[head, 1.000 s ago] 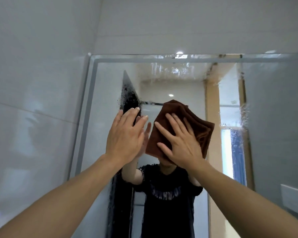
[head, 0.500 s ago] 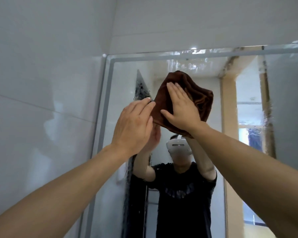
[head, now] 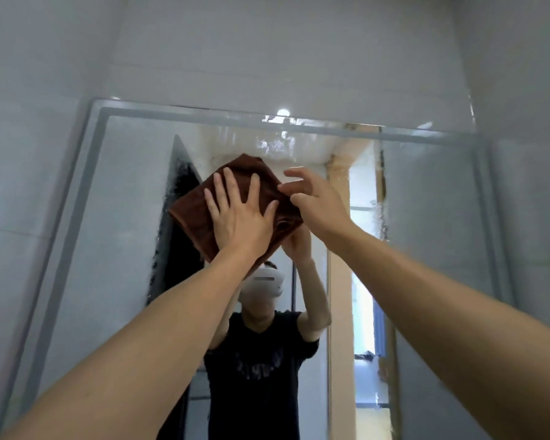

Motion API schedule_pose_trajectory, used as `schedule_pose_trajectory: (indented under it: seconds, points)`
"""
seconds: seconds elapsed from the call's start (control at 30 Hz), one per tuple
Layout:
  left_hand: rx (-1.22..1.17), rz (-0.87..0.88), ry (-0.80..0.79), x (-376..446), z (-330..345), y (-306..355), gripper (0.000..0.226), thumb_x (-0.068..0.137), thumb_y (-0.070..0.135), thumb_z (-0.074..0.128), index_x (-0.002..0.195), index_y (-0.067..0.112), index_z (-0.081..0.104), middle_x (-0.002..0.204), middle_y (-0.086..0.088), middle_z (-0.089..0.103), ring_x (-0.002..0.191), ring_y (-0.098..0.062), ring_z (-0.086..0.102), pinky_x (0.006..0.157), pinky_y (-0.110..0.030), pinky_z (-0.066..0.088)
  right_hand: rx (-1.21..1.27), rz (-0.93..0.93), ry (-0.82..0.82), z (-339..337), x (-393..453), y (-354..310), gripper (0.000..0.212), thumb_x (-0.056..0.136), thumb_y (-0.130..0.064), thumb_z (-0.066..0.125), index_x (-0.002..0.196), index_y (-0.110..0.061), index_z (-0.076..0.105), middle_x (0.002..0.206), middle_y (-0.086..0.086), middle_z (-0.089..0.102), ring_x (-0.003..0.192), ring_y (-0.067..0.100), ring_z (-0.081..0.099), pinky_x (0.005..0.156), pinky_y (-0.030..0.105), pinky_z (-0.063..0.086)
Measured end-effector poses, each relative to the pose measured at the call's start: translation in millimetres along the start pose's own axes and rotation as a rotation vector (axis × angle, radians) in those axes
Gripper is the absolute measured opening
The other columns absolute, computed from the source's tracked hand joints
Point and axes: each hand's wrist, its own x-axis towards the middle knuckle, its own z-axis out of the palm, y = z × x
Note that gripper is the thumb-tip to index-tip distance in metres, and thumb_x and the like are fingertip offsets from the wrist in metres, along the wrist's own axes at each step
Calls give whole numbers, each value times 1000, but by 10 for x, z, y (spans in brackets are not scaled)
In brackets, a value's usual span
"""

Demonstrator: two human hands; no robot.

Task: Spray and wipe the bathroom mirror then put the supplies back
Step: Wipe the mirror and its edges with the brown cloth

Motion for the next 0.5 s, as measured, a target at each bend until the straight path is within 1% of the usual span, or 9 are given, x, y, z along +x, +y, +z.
schedule_pose_trajectory:
  seconds: [0.07,0.13,0.2,0.27,0.33,0.4,0.47,0.5]
  points:
    - [34,0,27,96,59,173,70,99,63,28,158,28,18,166,-22,0,153,-39,-6,123,-57,-3,-117,-42,105,-183,-72,37,50,86,6,44,126,-16,62,117,1,69,113,15,62,96,28,53]
    - [42,54,33,179,111,424,71,97,64,29,158,28,20,166,-21,0,154,-38,-5,122,-57,-3,-233,-69,213,-377,-116,98,48,85,7,43,122,-14,64,120,1,67,115,14,61,101,29,49]
    - [45,163,31,168,182,704,72,97,64,30,158,29,19,167,-17,-1,154,-33,-7,122,-56,-3,-317,-41,283,-560,-143,181,48,85,6,44,124,-15,63,126,0,65,119,15,58,102,29,46]
    - [64,314,22,12,280,920,71,97,64,27,159,29,19,168,-10,-1,155,-28,-7,122,-57,-3,-418,-24,340,-723,-179,296,48,85,4,45,124,-19,63,130,0,63,120,17,57,98,28,43]
    - [120,492,14,-174,391,1003,70,98,64,24,159,29,21,169,-5,2,155,-24,-6,122,-57,-2,-525,-37,360,-842,-224,398,48,84,2,47,126,-19,61,130,2,61,119,21,56,98,31,42]
    - [132,652,11,-183,432,956,69,98,65,24,158,31,26,169,-2,7,156,-22,-2,122,-56,0,-606,-51,337,-910,-241,469,48,84,0,49,127,-18,60,130,5,59,119,25,54,98,34,41]
    - [129,731,44,8,409,858,67,97,66,25,155,34,30,168,0,13,156,-21,4,123,-56,3,-671,-45,300,-947,-213,508,48,86,-3,50,131,-18,57,132,6,57,122,27,53,99,37,42]
    - [139,726,61,161,378,811,67,96,67,25,155,35,32,168,0,15,155,-21,7,123,-56,5,-704,-44,280,-964,-181,506,48,88,-5,51,133,-19,56,135,6,56,123,28,53,100,38,42]
